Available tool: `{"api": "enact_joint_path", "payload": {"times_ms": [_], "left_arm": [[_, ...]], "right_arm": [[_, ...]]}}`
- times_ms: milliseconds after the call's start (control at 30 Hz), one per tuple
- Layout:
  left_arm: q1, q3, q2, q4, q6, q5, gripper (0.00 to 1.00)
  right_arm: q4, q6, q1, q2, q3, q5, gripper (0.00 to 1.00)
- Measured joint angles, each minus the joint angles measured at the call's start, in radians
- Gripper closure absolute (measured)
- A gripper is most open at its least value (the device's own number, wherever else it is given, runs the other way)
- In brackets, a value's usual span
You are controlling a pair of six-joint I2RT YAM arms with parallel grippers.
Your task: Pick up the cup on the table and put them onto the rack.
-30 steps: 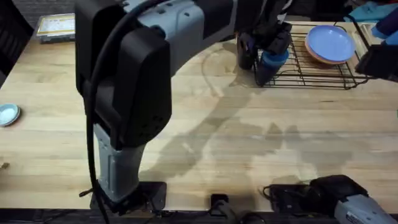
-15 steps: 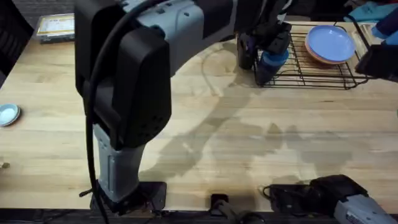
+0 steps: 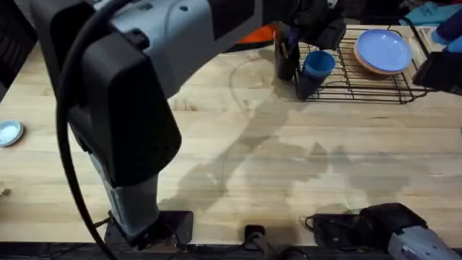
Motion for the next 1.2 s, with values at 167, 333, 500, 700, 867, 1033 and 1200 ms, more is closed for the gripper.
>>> {"api": "enact_joint_path", "payload": {"times_ms": [167,333,500,700,867,1033,1200], "left_arm": [[0.0,0.0,-0.002,-0.009,0.0,0.0,0.682],[0.0,0.0,-0.011,-0.02,0.0,0.0,0.664],[0.0,0.0,-0.067,-0.04,0.001,0.0,0.632],[0.0,0.0,-0.154,-0.099,0.009,-0.001,0.624],[0.0,0.0,-0.213,-0.136,0.048,-0.021,0.587],[0.0,0.0,-0.26,-0.177,0.07,-0.056,0.443],[0.008,0.0,-0.317,-0.223,0.077,-0.096,0.25]], "right_arm": [[0.0,0.0,0.0,0.0,0.0,0.0,0.007],[0.0,0.0,0.0,0.0,0.0,0.0,0.007],[0.0,0.0,0.0,0.0,0.0,0.0,0.007],[0.0,0.0,0.0,0.0,0.0,0.0,0.007],[0.0,0.0,0.0,0.0,0.0,0.0,0.007],[0.0,0.0,0.0,0.0,0.0,0.0,0.007],[0.0,0.0,0.0,0.0,0.0,0.0,0.007]]}}
